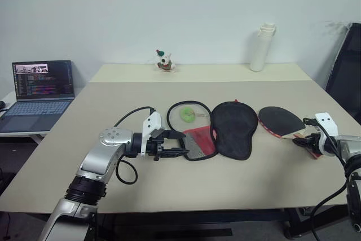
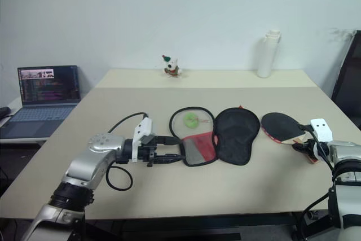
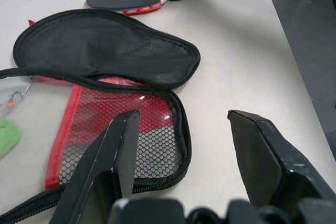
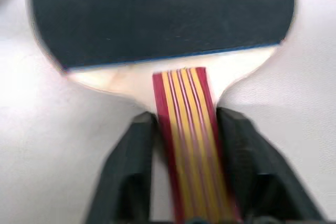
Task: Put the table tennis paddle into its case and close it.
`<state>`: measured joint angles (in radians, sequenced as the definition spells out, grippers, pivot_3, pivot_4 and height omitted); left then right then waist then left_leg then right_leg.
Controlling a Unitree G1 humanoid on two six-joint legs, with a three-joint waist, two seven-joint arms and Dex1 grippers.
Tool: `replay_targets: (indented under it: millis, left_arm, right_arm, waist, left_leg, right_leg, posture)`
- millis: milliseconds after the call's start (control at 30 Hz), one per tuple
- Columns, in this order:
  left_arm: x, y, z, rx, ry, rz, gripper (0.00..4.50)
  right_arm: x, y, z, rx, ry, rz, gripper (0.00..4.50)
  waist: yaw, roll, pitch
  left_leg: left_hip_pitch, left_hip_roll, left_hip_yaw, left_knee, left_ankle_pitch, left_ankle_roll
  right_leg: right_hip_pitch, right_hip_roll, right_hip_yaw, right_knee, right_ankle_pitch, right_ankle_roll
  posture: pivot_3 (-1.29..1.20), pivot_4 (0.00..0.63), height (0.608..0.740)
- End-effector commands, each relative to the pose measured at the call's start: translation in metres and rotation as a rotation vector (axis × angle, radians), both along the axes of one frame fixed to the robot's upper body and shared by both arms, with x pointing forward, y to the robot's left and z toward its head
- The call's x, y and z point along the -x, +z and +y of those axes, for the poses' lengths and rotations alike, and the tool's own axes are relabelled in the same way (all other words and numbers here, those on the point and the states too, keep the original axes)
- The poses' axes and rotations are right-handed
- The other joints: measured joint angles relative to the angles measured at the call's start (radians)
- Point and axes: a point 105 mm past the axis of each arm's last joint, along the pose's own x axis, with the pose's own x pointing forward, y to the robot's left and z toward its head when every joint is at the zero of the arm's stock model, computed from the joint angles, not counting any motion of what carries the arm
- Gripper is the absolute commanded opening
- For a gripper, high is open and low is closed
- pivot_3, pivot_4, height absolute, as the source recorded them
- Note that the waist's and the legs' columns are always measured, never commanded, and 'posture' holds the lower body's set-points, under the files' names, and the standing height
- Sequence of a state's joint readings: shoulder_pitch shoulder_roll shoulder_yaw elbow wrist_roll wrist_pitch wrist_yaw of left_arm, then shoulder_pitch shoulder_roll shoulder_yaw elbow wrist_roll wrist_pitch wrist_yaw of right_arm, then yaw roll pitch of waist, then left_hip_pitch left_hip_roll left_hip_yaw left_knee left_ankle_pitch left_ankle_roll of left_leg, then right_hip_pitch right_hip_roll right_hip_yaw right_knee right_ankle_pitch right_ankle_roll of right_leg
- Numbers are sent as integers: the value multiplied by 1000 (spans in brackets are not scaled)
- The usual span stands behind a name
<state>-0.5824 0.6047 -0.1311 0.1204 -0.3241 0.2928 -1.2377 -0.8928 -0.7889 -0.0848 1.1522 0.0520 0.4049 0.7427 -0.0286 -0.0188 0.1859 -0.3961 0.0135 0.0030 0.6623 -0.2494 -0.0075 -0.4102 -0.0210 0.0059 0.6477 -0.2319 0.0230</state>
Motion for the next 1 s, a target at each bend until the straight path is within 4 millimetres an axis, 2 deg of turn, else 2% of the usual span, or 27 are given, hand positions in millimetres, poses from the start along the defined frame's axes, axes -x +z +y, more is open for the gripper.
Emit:
replay_targets:
  millis: [33, 133, 200, 267, 367, 433, 567, 633, 767, 867, 1000]
  left_arm:
    - [2, 11, 2, 3, 0, -54, 2909]
    - [3, 11, 5, 10, 15, -54, 2909]
    - [4, 12, 8, 17, 32, -54, 2909]
    - [5, 12, 11, 22, 42, -52, 2909]
    - [8, 12, 17, 32, 56, -53, 2909]
    - [9, 11, 20, 32, 63, -53, 2909]
    - [9, 11, 21, 33, 68, -54, 2909]
    - [9, 11, 21, 32, 68, -54, 2909]
    - [10, 11, 17, 33, 63, -55, 2909]
    - [11, 10, 15, 30, 57, -56, 2909]
    - [12, 9, 14, 26, 52, -58, 2909]
  right_arm:
    - [1, 7, -14, 27, -101, -27, 1090]
    - [-6, 25, -8, 14, -86, -88, 1090]
    - [-11, 44, 3, 2, -54, -145, 1090]
    - [-13, 63, 19, -19, -15, -199, 1090]
    - [-10, 94, 57, -74, 36, -294, 1090]
    - [-5, 103, 82, -119, 50, -328, 1089]
    - [4, 100, 131, -210, 72, -336, 1089]
    - [6, 98, 145, -237, 63, -333, 1089]
    - [5, 89, 196, -340, 39, -328, 1089]
    - [3, 83, 215, -368, 22, -317, 1089]
    - [-1, 70, 227, -393, -33, -286, 1089]
  waist:
    - [0, 0, 0]
    - [0, 0, 0]
    - [0, 0, 0]
    - [0, 0, 0]
    - [-6, 1, 0]
    - [-8, 1, 0]
    - [-3, 1, 0]
    - [-1, 1, 0]
    - [2, 1, 0]
    - [1, 1, 0]
    - [2, 1, 0]
  left_leg:
    - [0, 0, 0, 0, 0, 0]
    - [1, -1, 1, 0, 0, 0]
    - [0, -1, 2, 0, 0, 0]
    - [-3, -1, 3, 0, 0, 0]
    - [-5, 0, 5, -1, 0, 0]
    - [-5, 2, 5, -2, 0, 0]
    - [-4, 5, 3, -2, 0, 0]
    - [-4, 4, 3, -1, 0, 0]
    - [-5, 1, 4, -1, 0, 0]
    - [-5, 1, 5, -1, 0, 0]
    - [-5, 1, 4, -1, 0, 0]
  right_leg:
    - [0, 0, 1, 0, 0, 1]
    - [0, -1, 5, 0, 2, 3]
    - [-2, -1, 8, -1, 2, 4]
    - [-6, -1, 9, 0, 2, 4]
    - [-11, 0, 10, 2, 5, 0]
    - [-12, 2, 10, 3, 5, -1]
    - [-12, 4, 9, 4, 2, 3]
    - [-12, 4, 9, 5, 2, 3]
    - [-12, 1, 9, 5, 2, 3]
    - [-12, 0, 9, 5, 3, 1]
    - [-12, 0, 9, 4, 5, -1]
  posture:
    - [0, 150, 740]
    - [0, 150, 740]
    - [0, 150, 740]
    - [0, 150, 740]
    - [0, 150, 740]
    - [0, 150, 740]
    - [0, 150, 740]
    - [0, 150, 740]
    - [0, 150, 740]
    - [0, 150, 740]
    - [0, 150, 740]
